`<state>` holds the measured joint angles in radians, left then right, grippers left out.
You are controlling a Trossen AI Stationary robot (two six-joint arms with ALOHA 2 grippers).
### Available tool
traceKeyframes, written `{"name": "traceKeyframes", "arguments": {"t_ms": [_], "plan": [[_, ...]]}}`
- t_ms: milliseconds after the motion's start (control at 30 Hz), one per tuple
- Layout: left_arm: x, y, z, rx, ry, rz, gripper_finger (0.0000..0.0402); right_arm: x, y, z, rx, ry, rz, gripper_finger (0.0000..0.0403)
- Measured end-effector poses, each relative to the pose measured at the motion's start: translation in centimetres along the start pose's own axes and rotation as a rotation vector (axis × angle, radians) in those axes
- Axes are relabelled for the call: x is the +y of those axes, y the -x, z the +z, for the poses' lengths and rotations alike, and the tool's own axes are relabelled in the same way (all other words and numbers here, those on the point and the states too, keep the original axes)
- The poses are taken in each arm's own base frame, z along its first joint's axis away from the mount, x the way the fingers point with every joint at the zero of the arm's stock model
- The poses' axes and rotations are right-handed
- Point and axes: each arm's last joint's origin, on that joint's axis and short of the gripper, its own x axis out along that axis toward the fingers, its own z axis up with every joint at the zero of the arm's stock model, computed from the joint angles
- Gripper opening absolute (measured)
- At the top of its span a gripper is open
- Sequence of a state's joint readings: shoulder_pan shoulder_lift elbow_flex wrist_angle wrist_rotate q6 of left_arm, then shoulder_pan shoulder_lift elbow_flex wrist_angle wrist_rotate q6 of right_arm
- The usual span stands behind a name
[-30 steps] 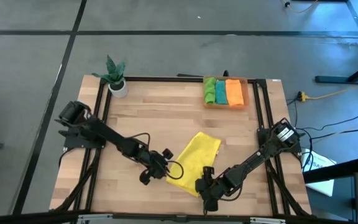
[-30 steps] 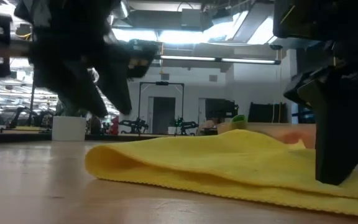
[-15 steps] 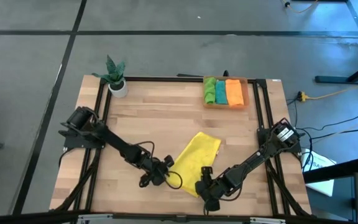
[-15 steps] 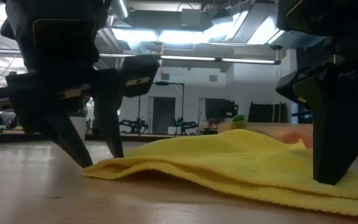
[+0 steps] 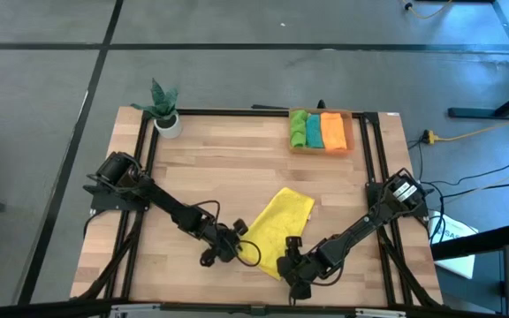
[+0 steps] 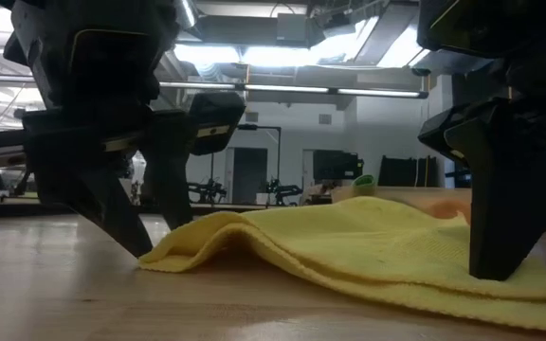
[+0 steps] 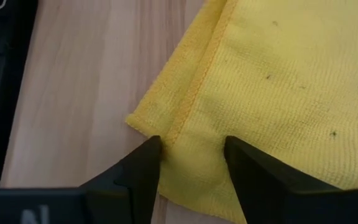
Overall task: Roll microfiber towels into tight, uniform cylinder then place into a basket
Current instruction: Fold the yellow towel
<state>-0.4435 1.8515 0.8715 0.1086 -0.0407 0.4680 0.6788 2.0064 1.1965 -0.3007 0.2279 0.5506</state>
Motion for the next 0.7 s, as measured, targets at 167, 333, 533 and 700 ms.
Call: {"name": "traceKeyframes", "arguments": {"t_ms": [167, 333, 533, 700], "plan": [[-0.07, -0.01, -0.10, 0.009, 0.074, -0.011, 0.0063, -0.05, -0.04, -0.02, 0.001, -0.039, -0.006, 0.0139], [-0.15, -0.02, -0.15, 0.014, 0.137, -0.019, 0.0023, -0.09, -0.11, -0.03, 0.002, -0.077, -0.006, 0.0071], [-0.11, 0.05, -0.14, 0.014, 0.304, -0.018, 0.0004, -0.05, -0.13, -0.06, 0.011, -0.215, 0.008, 0.0011], [0.44, 0.66, -0.21, 0.009, 0.426, -0.044, 0.0001, -0.02, 0.43, 0.06, 0.024, -0.317, 0.037, 0.0014]]}}
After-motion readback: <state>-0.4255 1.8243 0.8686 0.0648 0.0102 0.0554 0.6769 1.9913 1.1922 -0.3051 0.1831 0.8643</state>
